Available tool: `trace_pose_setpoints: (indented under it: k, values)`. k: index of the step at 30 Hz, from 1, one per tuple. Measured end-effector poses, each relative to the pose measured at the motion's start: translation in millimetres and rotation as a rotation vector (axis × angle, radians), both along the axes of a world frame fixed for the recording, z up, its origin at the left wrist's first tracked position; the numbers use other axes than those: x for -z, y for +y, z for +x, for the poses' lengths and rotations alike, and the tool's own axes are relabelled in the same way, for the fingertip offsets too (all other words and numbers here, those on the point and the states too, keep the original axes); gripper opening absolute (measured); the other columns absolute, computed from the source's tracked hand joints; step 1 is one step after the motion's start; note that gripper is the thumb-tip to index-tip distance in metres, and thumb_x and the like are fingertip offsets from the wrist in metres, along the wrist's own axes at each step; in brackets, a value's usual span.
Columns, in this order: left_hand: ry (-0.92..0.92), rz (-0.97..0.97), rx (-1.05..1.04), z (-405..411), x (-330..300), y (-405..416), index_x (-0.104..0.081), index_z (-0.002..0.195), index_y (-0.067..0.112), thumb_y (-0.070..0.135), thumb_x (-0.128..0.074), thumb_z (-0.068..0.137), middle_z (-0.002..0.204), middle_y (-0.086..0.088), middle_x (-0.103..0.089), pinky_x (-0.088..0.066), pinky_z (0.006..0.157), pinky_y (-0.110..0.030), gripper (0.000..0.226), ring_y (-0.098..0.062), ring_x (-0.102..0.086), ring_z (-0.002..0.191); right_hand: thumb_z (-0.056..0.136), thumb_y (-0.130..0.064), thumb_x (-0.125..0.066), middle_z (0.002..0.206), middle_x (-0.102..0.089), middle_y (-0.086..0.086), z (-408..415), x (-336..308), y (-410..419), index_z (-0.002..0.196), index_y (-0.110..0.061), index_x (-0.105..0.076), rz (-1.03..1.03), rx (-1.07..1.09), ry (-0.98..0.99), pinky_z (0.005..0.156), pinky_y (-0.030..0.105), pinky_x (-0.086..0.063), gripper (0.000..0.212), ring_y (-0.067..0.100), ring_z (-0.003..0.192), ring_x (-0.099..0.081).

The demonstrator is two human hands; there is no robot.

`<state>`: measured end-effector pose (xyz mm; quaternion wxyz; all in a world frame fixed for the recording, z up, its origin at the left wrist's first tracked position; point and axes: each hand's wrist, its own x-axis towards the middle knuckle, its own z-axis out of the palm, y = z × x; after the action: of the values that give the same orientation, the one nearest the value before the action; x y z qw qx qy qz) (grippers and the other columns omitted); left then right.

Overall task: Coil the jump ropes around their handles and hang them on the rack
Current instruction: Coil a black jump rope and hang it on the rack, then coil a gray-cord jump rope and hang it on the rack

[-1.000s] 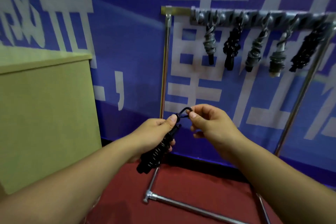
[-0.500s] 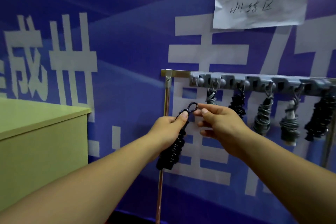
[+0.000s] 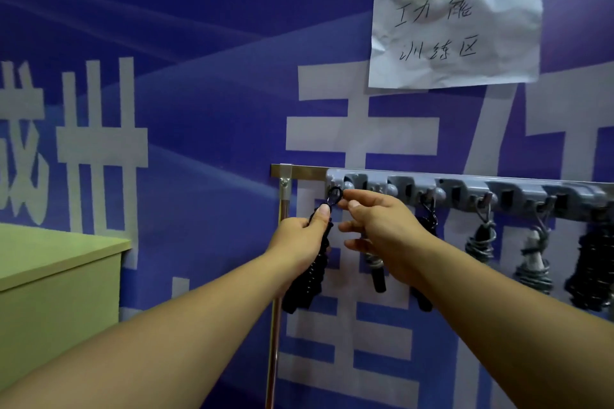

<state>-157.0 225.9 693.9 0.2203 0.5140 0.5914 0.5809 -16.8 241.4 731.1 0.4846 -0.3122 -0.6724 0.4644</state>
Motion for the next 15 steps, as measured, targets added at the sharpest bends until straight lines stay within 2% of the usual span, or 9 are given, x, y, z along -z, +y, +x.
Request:
trace_pose_setpoints:
  k: [6,8,10,11,13,15]
  values:
    - [-0.015,-0.003,-0.027,-3,-17,25,-0.071,0.094,0.011,0.062,-0.044,0.097,0.084,-0.008,-0.076,-0.057,0.09,-0.048,0.058,-0.03,-0.073,0.087,0.1,-0.004,-0.047,0.115,-0.064,0.004,-9,-18,22,0.132,-0.021,-0.057,-0.028,-0.018,-0.004,0.075,0.035,-0.055,0.038,0.02,0.1,-0.064]
    - [-0.023,-0.005,-0.045,-5,-21,33,-0.071,0.099,0.009,0.063,-0.044,0.096,0.088,-0.011,-0.076,-0.057,0.09,-0.048,0.06,-0.031,-0.072,0.089,0.097,0.0,-0.047,0.109,-0.065,0.005,-10,-20,26,0.115,-0.024,-0.065,-0.032,-0.006,-0.01,0.081,0.038,-0.056,0.035,0.021,0.099,-0.063]
    - [-0.045,-0.035,-0.058,-7,-22,41,-0.069,0.101,0.009,0.065,-0.046,0.094,0.094,-0.014,-0.075,-0.057,0.09,-0.048,0.061,-0.032,-0.072,0.09,0.096,0.002,-0.047,0.103,-0.065,0.005,-11,-23,28,0.095,-0.027,-0.065,-0.043,-0.002,-0.021,0.084,0.04,-0.055,0.034,0.021,0.093,-0.062]
    - [-0.057,-0.058,-0.063,-8,-20,44,-0.068,0.103,0.01,0.067,-0.046,0.093,0.097,-0.014,-0.074,-0.057,0.09,-0.049,0.062,-0.032,-0.071,0.091,0.095,0.002,-0.048,0.102,-0.065,0.005,-11,-24,27,0.094,-0.026,-0.065,-0.05,-0.004,-0.028,0.082,0.04,-0.055,0.033,0.02,0.09,-0.062]
    - [-0.094,-0.12,-0.076,-8,-15,49,-0.063,0.114,0.011,0.073,-0.048,0.086,0.105,-0.014,-0.072,-0.056,0.091,-0.047,0.07,-0.033,-0.069,0.095,0.095,0.001,-0.049,0.103,-0.065,0.005,-11,-19,27,0.114,-0.02,-0.063,-0.078,-0.014,-0.055,0.075,0.036,-0.056,0.032,0.019,0.086,-0.062]
    - [-0.094,-0.17,-0.104,-7,-9,47,-0.059,0.125,0.011,0.074,-0.048,0.086,0.115,-0.013,-0.067,-0.053,0.09,-0.041,0.075,-0.031,-0.065,0.102,0.094,0.002,-0.05,0.101,-0.065,0.005,-10,-8,23,0.133,-0.017,-0.055,-0.095,-0.037,-0.123,0.074,0.036,-0.055,0.043,0.018,0.083,-0.062]
